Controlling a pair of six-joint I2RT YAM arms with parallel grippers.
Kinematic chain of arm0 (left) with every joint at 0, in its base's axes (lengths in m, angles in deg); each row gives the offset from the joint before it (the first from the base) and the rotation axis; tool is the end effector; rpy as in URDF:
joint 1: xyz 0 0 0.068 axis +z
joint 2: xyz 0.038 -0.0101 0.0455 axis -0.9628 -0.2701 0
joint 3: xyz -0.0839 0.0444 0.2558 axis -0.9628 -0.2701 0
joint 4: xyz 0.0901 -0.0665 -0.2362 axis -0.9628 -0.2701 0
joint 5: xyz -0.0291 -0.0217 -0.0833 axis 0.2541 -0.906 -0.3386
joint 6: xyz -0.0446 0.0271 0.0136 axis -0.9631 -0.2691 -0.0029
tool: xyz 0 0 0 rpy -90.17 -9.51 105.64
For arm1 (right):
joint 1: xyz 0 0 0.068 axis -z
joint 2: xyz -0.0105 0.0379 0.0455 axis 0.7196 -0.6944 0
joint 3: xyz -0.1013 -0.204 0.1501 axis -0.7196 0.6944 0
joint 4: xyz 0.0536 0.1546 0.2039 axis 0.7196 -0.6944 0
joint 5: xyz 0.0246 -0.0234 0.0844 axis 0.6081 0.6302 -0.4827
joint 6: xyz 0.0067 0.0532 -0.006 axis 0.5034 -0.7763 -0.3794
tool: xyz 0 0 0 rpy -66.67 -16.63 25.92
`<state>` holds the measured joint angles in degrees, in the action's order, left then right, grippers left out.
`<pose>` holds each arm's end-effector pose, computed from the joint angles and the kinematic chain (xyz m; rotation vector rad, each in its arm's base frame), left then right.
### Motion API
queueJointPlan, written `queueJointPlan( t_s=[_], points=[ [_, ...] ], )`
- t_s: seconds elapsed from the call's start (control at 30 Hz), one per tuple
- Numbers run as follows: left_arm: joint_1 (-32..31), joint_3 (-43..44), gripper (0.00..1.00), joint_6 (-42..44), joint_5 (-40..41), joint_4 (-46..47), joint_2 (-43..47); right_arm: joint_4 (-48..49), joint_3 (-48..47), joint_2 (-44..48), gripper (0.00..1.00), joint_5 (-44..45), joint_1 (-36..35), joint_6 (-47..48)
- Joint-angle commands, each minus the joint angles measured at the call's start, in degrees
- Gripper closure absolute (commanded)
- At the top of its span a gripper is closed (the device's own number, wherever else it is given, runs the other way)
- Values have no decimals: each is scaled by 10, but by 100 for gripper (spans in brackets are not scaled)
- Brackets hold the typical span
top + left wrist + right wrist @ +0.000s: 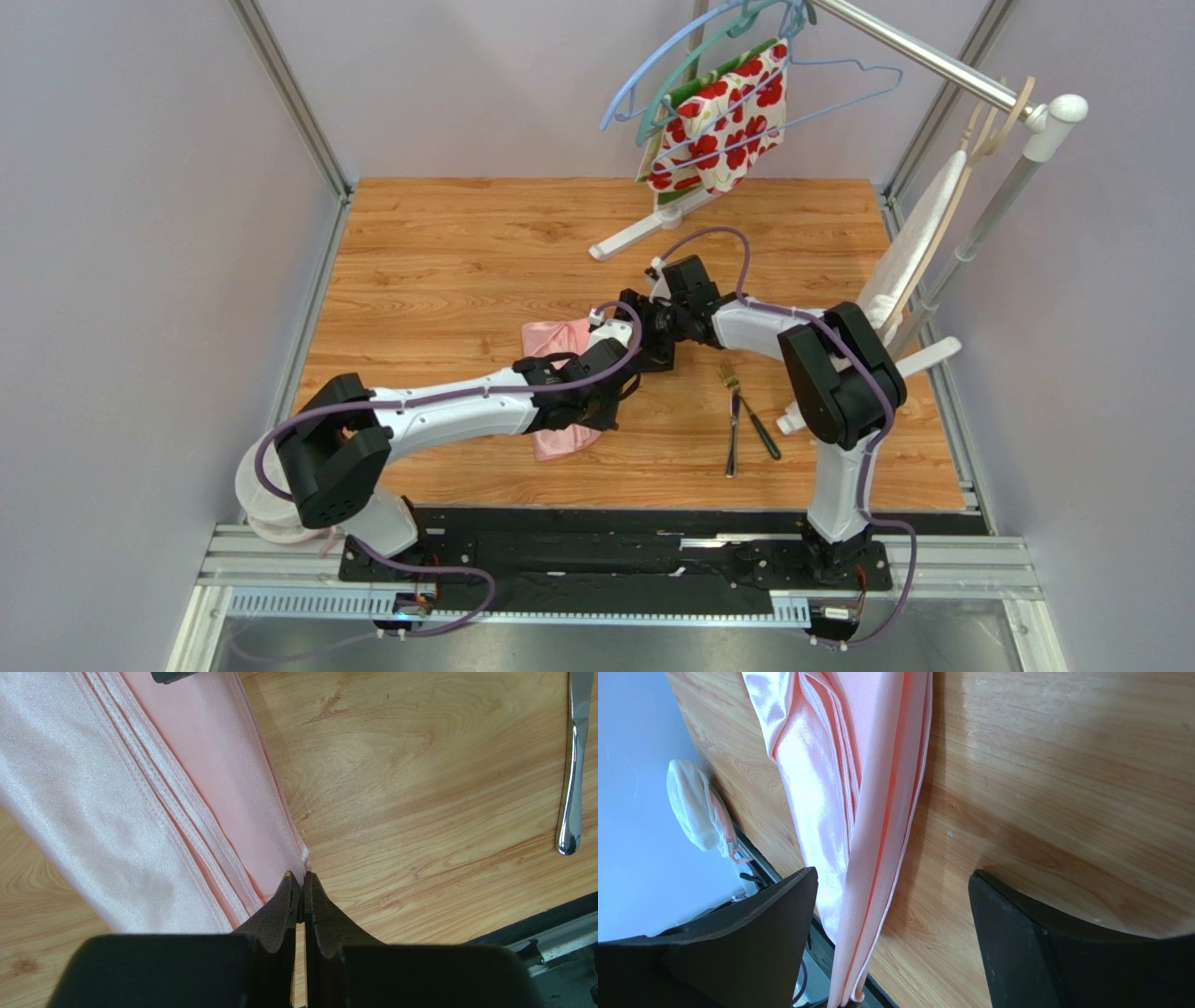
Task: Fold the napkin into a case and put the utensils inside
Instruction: Pick up the 2/3-rectangle-folded napkin from the folded napkin.
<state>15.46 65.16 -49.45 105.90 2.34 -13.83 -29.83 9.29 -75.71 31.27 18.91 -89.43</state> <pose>0.1726 -0.2667 0.2091 0.3252 2.5080 -0.3470 0.3378 0.1947 0.1471 0.0410 2.7060 1.1542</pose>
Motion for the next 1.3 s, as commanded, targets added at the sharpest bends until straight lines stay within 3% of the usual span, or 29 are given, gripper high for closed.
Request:
queueJointPlan(
  t_s=[0.0, 0.47, 0.7, 0.87, 1.13, 1.17, 1.27],
  points=[
    [2, -6, 99, -12, -9, 28, 27, 43, -23, -25, 19, -1, -2, -15],
    [2, -22, 100, -20, -19, 39, 53, 104, -95, -127, 28, -10, 0, -35],
    [2, -32, 100, -24, -23, 46, 66, 120, -101, -150, 44, -5, 14, -40],
    [2, -38, 100, -26, -27, 51, 66, 145, -93, -158, 47, -11, 24, -53],
    [2, -42, 100, -27, -26, 53, 72, 180, -70, -150, 64, -15, 35, -77],
    [2, -42, 100, -27, -26, 54, 71, 179, -71, -152, 73, -17, 36, -77],
    [3, -39, 100, -23, -32, 54, 69, 158, -73, -148, 88, -2, 40, -67]
  ],
)
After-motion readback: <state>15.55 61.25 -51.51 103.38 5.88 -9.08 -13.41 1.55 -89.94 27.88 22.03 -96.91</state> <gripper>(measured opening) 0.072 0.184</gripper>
